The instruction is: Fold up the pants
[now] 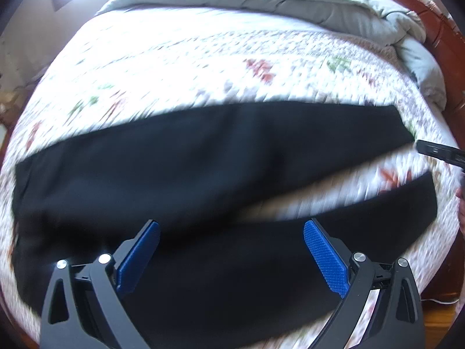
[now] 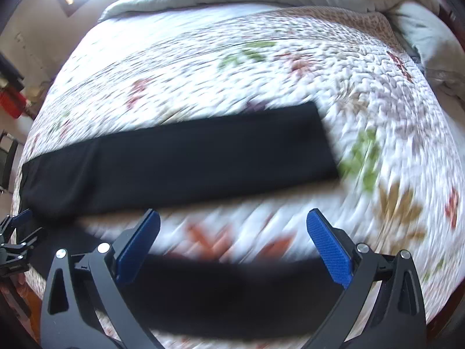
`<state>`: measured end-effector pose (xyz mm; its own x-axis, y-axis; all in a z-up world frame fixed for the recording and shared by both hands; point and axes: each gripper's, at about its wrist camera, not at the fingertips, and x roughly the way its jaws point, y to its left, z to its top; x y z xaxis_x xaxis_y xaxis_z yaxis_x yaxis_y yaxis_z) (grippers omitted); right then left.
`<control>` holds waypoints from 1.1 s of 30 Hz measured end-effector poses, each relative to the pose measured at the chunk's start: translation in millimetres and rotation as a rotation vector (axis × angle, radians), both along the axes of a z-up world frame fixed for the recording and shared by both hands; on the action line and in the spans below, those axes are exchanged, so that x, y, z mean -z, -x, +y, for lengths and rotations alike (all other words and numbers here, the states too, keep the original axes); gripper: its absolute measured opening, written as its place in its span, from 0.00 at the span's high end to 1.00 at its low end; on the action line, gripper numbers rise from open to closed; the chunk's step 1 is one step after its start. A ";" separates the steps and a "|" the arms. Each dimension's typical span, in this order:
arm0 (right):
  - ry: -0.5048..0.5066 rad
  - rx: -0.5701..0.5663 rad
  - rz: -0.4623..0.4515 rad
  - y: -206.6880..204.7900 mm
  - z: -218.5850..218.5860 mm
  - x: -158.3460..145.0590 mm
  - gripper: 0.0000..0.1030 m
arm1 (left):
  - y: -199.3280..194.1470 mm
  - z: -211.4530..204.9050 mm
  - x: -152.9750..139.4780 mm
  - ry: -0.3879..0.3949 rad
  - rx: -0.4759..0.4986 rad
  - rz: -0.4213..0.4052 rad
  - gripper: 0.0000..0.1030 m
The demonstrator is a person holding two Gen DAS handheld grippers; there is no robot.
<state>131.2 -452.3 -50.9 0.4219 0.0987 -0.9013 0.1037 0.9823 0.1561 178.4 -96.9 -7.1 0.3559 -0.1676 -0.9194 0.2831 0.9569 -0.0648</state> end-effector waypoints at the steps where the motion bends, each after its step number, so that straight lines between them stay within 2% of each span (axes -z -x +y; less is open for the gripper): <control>1: -0.005 -0.009 0.017 -16.2 -14.7 7.1 0.03 | -13.6 -8.7 -0.2 0.024 0.024 -0.005 0.04; 5: -0.031 -0.049 0.113 -72.9 -60.0 50.5 0.03 | -62.0 -45.5 9.2 0.060 0.111 0.014 0.04; 6: -0.024 -0.048 0.112 -82.0 -64.5 52.4 0.03 | -73.5 -55.9 12.3 0.061 0.138 0.016 0.04; 10: -0.113 -0.108 0.137 -103.3 -76.2 77.2 0.03 | -103.4 -79.6 23.5 0.067 0.197 0.028 0.04; 11: -0.106 -0.131 0.149 -104.1 -75.0 84.1 0.06 | -109.1 -83.1 26.6 0.072 0.205 0.036 0.04; 12: -0.091 -0.151 0.148 -104.7 -73.2 84.7 0.27 | -114.3 -86.6 29.7 0.079 0.213 0.041 0.04; 14: -0.055 -0.187 0.154 -105.2 -72.2 82.5 0.49 | -122.6 -90.2 34.6 0.094 0.234 0.055 0.04; 15: -0.056 -0.198 0.144 -106.1 -73.5 77.5 0.64 | -125.6 -92.7 37.6 0.096 0.243 0.059 0.04; 16: -0.066 -0.225 0.132 -104.4 -74.4 73.2 0.76 | -130.2 -97.0 40.7 0.107 0.266 0.067 0.04; 17: -0.128 -0.250 0.121 -102.4 -74.2 69.8 0.88 | -132.8 -99.8 43.0 0.115 0.284 0.074 0.04; 21: -0.179 -0.307 -0.003 -87.0 -73.1 39.2 0.88 | -143.9 -116.3 50.1 0.166 0.398 0.101 0.04; 26: -0.282 -0.325 -0.104 -68.9 -94.0 10.1 0.88 | -156.7 -130.3 57.9 0.253 0.538 0.171 0.04; 31: -0.287 -0.340 -0.143 -49.7 -107.6 -2.0 0.88 | -164.7 -136.6 66.9 0.332 0.616 0.266 0.04; 33: -0.266 -0.339 -0.158 -57.3 -101.1 -2.7 0.88 | -164.6 -136.3 68.8 0.347 0.628 0.282 0.05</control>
<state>188.5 -553.3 -48.2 0.4560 0.4742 -0.7531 -0.2619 0.8803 0.3957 343.0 -233.2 -75.9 -0.1413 -0.5557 -0.8193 0.6949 0.5338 -0.4819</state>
